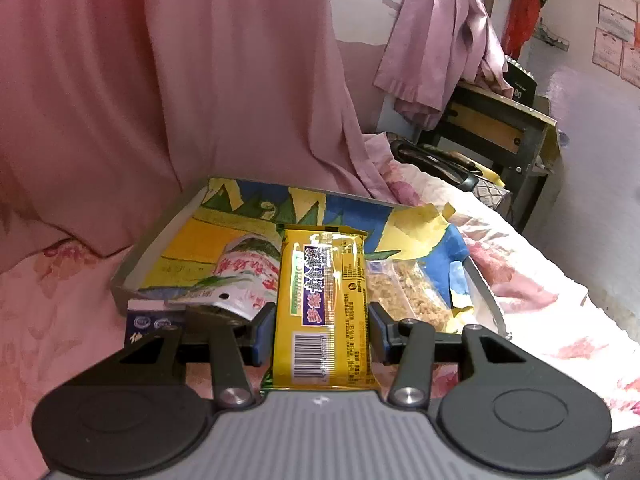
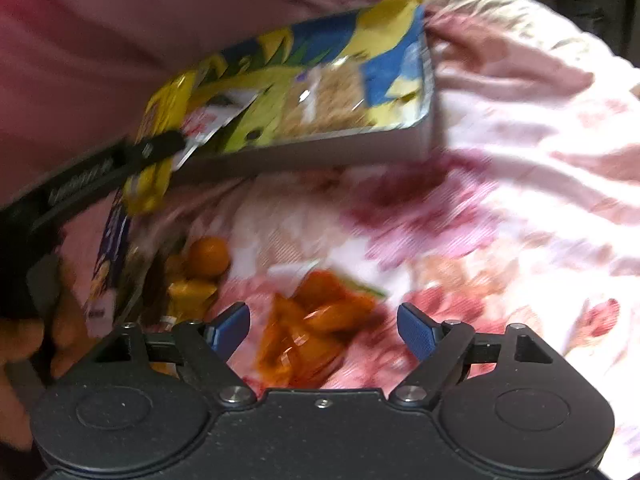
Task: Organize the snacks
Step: 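Lower the wafer bar into the tray with left gripper while right carries the orange pouch over it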
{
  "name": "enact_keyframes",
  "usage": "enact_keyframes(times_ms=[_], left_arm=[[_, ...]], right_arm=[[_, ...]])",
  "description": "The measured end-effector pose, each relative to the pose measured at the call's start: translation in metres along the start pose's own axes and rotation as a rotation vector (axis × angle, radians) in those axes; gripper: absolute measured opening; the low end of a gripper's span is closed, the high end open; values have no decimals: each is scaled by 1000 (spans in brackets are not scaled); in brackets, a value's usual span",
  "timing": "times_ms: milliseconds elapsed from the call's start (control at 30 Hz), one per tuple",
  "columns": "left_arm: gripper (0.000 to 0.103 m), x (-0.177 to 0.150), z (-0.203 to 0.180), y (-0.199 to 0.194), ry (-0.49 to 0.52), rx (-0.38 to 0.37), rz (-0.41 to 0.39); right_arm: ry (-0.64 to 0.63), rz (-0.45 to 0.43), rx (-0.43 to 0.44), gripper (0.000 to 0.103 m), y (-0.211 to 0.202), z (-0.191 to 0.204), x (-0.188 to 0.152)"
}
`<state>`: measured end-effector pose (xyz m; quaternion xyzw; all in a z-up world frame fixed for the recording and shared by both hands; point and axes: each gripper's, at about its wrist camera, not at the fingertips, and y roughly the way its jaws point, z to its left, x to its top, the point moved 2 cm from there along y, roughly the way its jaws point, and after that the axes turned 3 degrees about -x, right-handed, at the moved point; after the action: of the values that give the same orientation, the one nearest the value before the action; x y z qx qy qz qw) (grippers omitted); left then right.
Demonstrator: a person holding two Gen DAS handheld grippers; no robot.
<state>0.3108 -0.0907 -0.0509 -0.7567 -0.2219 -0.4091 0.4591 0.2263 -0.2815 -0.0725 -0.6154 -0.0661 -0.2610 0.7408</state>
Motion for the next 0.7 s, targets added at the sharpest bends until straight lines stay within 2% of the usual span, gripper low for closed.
enact_keyframes(times_ms=[100, 200, 267, 300, 333, 467, 700], left_arm=[[52, 4, 0, 2, -11, -5, 0], [52, 3, 1, 4, -12, -7, 7], [52, 2, 2, 5, -12, -4, 15], [52, 2, 2, 6, -12, -2, 16], [52, 2, 2, 6, -14, -1, 16], [52, 5, 3, 8, -17, -2, 12], [52, 15, 2, 17, -14, -4, 5]], right_arm=[[31, 50, 34, 75, 17, 4, -1], [31, 69, 7, 69, 34, 7, -2], [4, 51, -28, 63, 38, 11, -6], [-22, 35, -54, 50, 36, 16, -7], [-45, 18, -60, 45, 34, 18, -8], [-7, -20, -31, 44, 28, 14, -1], [-48, -163, 59, 44, -12, 22, 11]])
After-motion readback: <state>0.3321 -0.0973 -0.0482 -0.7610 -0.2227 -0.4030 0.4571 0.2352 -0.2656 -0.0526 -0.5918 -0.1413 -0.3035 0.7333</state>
